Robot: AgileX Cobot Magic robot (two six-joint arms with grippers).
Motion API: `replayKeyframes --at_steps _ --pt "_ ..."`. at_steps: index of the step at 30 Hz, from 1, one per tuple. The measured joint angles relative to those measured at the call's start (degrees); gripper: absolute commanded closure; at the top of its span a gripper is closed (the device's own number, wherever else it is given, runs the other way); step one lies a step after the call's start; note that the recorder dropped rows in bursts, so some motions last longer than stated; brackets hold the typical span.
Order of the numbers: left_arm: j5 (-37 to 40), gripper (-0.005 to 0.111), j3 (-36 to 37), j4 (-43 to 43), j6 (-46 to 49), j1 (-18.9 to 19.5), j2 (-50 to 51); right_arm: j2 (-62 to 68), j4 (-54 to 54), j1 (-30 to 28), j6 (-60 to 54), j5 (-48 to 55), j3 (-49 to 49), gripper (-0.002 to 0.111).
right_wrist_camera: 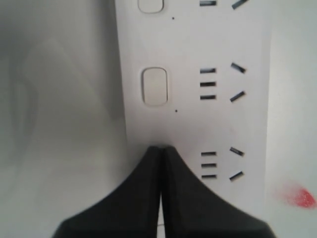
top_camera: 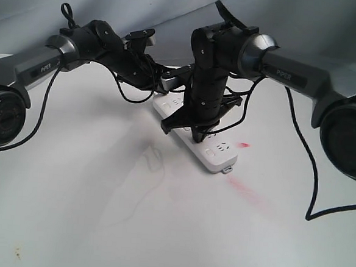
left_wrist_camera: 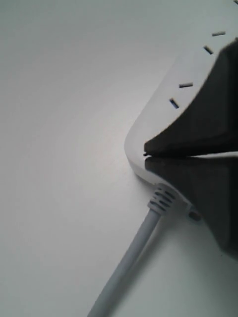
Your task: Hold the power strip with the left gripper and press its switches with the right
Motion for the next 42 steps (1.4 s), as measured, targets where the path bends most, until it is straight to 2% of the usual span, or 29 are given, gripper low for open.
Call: replayKeyframes --at_steps 11,22,26,32,34,42 --pt "0.0 0.107 0.0 0.0 0.0 0.0 0.0 1.0 0.5 0.0 -1.1 1.0 -0.9 0.108" --pt "0.0 0.107 0.0 0.1 0.0 0.0 0.0 6.7 3.6 -0.9 0.6 7.5 -12.6 0.108" --pt "0.1 0.107 0.0 0.1 0.0 0.0 0.0 7.0 4.8 -1.1 0.6 7.2 -12.9 0.108" --pt "0.1 0.107 0.0 0.1 0.0 0.0 0.0 5.9 7.6 -0.6 0.6 1.6 -11.3 0.108" --pt "-2.0 0.107 0.0 2.0 1.3 0.1 0.3 7.9 6.1 0.0 0.6 -0.2 -9.7 0.108" --pt "-1.2 0.107 0.0 0.5 0.9 0.3 0.4 4.8 6.3 -0.6 2.0 -1.1 -7.6 0.108"
